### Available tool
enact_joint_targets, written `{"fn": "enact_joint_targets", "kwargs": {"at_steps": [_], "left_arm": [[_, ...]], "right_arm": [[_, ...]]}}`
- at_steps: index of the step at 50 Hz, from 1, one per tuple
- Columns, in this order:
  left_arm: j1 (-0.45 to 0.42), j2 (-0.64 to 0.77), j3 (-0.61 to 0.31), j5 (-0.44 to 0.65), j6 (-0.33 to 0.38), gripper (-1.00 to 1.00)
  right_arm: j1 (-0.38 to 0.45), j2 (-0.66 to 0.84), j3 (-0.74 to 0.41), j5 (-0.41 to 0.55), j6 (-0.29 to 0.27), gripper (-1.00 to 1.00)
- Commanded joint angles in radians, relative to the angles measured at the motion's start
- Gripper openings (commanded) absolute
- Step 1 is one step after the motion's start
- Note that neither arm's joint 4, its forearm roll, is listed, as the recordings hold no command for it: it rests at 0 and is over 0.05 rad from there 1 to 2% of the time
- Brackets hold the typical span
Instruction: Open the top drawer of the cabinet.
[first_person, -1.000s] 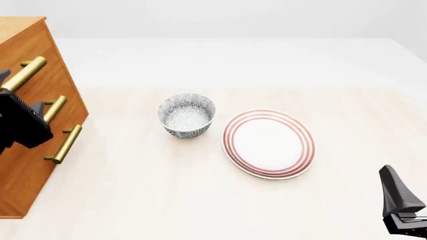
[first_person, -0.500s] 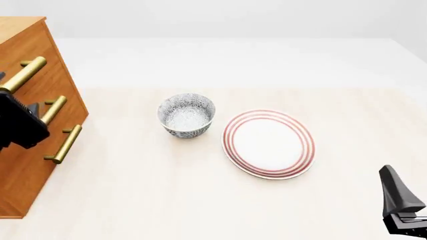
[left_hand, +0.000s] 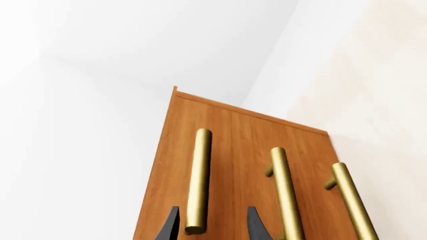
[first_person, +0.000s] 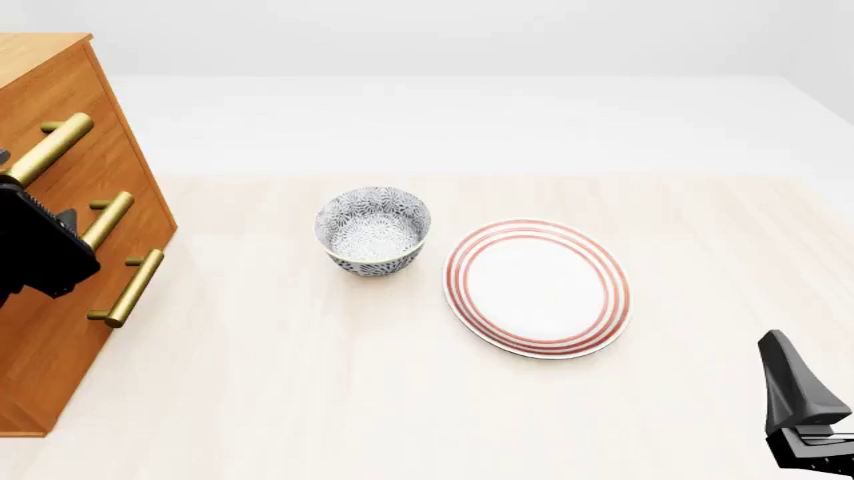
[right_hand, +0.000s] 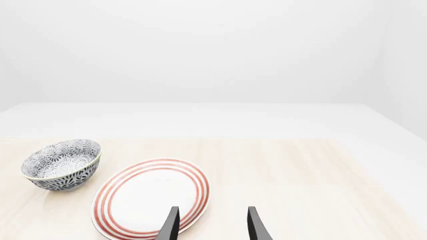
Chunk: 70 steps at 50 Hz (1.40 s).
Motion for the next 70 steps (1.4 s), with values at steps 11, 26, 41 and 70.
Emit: {"fn": "enact_joint_targets", "kwargs": {"at_steps": [11,26,41,70], "left_arm": [[0.02,0.065,-0.009,-0.042,-0.01,1.0],[-0.003,0.036,0.004,-0.033,0.01,-1.0],[-0.04,0.017,0.052,-0.063,0.072,-1.0],[-0.141,0.037,0.057,-0.106,0.148,-1.0]], "right_arm": [[0.0,0.0,0.001,-0.001,0.001,1.0],[0.0,0.0,0.001,-0.001,0.001,1.0],[0.0,0.0,0.001,-0.001,0.001,1.0],[0.0,0.0,0.001,-0.001,0.001,1.0]]}}
